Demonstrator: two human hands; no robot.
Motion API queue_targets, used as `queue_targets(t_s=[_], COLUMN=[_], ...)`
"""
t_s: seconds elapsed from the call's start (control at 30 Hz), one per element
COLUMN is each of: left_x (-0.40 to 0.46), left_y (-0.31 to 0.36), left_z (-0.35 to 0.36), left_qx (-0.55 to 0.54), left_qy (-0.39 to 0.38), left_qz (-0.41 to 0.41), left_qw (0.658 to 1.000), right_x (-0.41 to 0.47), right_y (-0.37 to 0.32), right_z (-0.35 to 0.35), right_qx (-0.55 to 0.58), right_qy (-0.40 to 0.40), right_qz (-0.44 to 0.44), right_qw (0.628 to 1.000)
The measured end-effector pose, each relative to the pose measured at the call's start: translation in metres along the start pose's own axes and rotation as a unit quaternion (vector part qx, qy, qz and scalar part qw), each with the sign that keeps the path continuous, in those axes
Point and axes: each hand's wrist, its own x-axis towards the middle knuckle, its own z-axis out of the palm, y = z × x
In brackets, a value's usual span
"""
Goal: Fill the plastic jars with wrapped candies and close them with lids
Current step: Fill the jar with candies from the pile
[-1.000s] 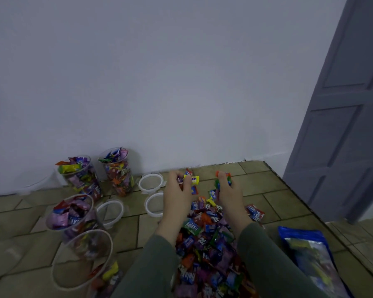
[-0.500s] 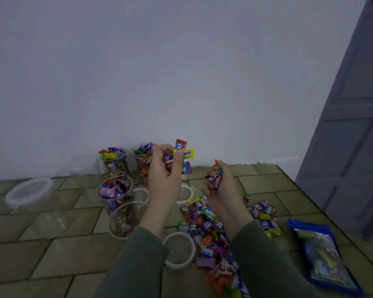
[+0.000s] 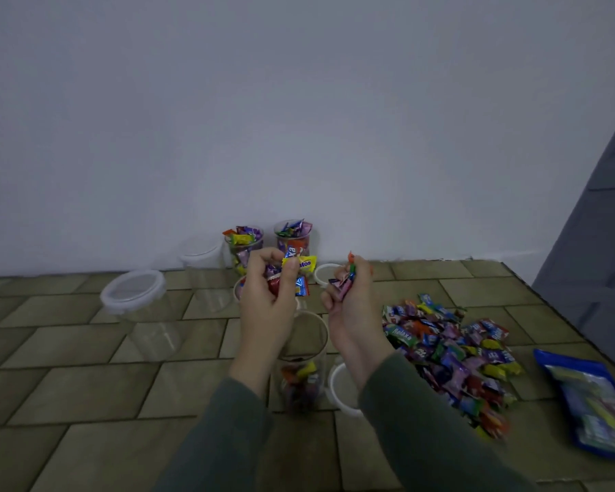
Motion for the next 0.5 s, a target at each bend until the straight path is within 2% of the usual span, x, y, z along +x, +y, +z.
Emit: queue_targets(t_s=[0.2, 0.5], left_x=[-0.002, -0.012], left_y=[-0.009, -0.026], left_z=[-0.006, -0.022], left_qx=[-0.011, -0.004], left_qy=[-0.029, -0.077], left_qz=[-0.025, -0.034], left_qw=[0.999, 0.996], right_x=[-0.005, -0.002], right_y=[0.021, 0.030], right_z=[-0.002, -0.011], right_qx=[-0.033, -0.055], right_qy=[0.021, 0.047], right_qz=[-0.057, -0.074], right_qw=[0.998, 0.995])
